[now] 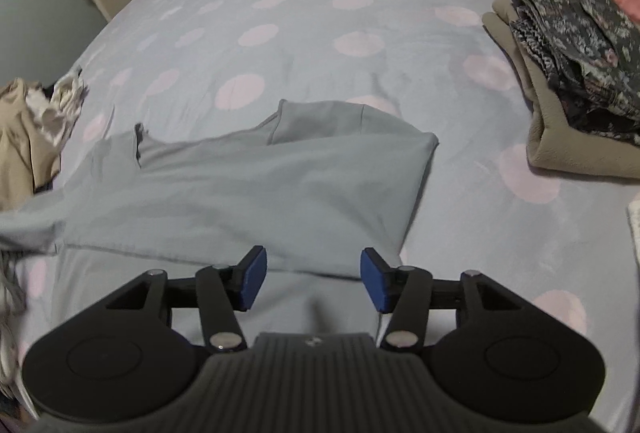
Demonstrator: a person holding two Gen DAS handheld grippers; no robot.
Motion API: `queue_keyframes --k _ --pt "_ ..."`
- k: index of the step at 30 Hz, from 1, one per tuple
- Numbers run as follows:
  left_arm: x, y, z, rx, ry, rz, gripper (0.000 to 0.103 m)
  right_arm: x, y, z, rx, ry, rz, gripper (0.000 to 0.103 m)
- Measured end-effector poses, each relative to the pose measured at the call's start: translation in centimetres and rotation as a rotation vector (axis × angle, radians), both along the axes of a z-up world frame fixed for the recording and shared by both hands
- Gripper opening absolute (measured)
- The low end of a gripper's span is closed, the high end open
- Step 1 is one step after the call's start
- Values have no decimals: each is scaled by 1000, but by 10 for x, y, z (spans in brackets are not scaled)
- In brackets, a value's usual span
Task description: Fold clothes
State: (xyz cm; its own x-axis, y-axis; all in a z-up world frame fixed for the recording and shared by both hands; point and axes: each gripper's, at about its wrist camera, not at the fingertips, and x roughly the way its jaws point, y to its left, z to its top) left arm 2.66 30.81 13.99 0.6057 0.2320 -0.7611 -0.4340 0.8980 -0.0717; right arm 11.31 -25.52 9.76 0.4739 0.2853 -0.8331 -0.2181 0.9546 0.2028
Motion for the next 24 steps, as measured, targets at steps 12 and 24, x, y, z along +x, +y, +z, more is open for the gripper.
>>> queue_keyframes --k 12,24 --pt "-1 -12 1 45 -99 -61 0 -25 -43 25 -78 -61 -50 56" --pt "30 -156 64 18 -261 -466 0 -19 -60 29 -53 -24 -74 57"
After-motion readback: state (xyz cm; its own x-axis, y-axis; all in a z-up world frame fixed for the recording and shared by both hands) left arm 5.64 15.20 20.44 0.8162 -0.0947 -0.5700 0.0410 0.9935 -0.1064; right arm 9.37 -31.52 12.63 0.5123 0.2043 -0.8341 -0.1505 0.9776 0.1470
